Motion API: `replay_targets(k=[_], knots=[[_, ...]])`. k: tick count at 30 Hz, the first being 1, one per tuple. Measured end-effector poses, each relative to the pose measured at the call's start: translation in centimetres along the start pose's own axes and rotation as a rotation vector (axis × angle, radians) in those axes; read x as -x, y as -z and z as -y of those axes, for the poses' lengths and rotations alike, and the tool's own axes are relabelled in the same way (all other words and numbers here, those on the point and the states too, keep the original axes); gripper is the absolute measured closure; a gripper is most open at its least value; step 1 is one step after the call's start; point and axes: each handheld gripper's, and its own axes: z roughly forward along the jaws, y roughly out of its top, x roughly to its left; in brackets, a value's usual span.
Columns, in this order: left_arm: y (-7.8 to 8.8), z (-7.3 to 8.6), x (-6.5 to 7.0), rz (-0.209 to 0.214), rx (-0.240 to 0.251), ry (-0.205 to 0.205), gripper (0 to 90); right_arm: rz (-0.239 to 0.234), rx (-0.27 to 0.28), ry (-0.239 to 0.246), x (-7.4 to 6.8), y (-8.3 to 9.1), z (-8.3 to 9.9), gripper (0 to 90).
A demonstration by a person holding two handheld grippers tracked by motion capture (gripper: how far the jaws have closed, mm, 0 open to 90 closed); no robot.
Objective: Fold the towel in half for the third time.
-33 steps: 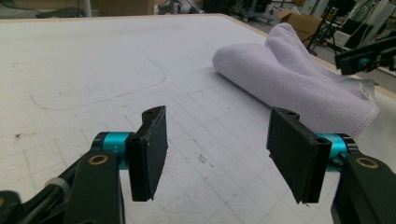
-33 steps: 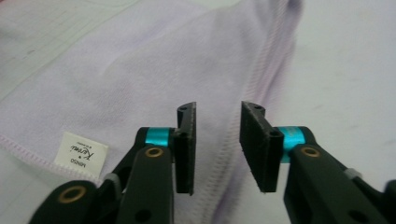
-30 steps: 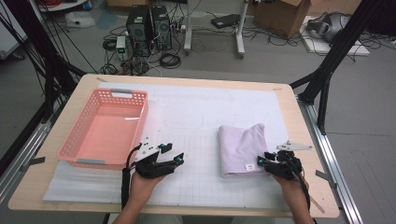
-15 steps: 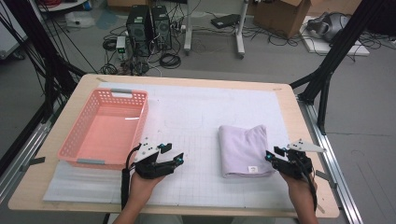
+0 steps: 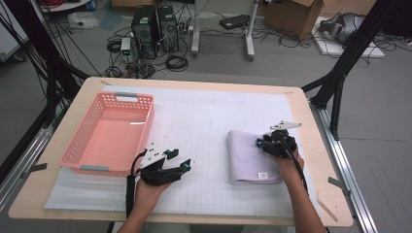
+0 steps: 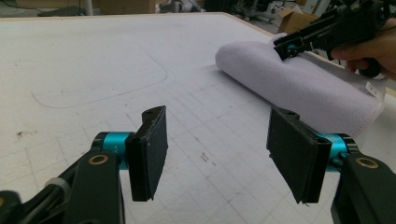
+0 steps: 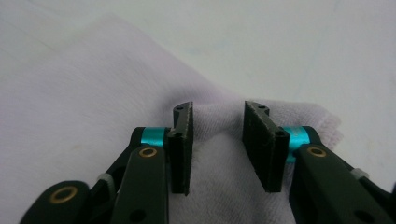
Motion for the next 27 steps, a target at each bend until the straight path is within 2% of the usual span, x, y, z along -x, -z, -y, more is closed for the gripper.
replay_targets(k=[2,3,6,7,9,11,13,15,18,21,22,23,25,27], knots=[[0.0,0.1,0.0,0.002,-0.003,0.002,38.6,0.076,0.004,-0.009,0.5,0.3,0.1,64.0],[0.0,0.1,0.0,0.002,-0.005,0.001,38.6,0.096,0.014,-0.021,0.7,0.6,0.1,63.0],[0.1,0.1,0.0,0.000,0.000,0.000,38.6,0.057,0.106,-0.076,0.8,2.1,0.2,62.8],[0.1,0.0,0.0,-0.002,0.001,0.001,38.6,0.050,0.140,-0.078,0.7,2.9,0.3,63.1],[0.1,0.0,0.0,-0.004,0.002,0.002,38.6,0.040,0.161,-0.064,0.4,4.2,0.7,66.0],[0.0,0.1,0.0,-0.003,0.000,-0.002,38.5,0.006,0.152,-0.033,0.2,4.8,1.4,69.8],[0.0,0.1,0.0,-0.002,-0.002,-0.001,38.5,-0.018,0.098,-0.001,-0.2,4.5,2.3,71.0],[-0.2,0.1,0.1,0.001,-0.007,-0.004,38.4,-0.061,0.067,-0.013,-0.2,3.9,3.4,71.6],[-0.2,0.1,0.1,0.000,-0.006,-0.004,38.4,-0.006,0.034,0.001,0.0,3.7,4.3,73.9],[-0.1,0.1,0.1,-0.001,-0.002,-0.004,38.4,0.056,0.021,-0.060,0.4,4.6,4.7,73.9],[-0.1,0.1,0.1,-0.003,0.001,0.001,38.4,0.065,0.032,-0.077,0.5,5.0,4.8,73.9],[0.0,0.1,0.0,-0.002,-0.001,0.001,38.1,0.057,0.056,-0.085,0.5,5.6,5.0,73.0],[0.0,0.1,0.0,-0.007,0.003,0.003,37.9,0.013,0.096,-0.067,0.1,6.5,5.3,71.7],[0.0,0.1,0.0,-0.010,0.007,0.002,37.8,-0.045,0.098,-0.044,-0.5,6.9,5.7,70.1]])
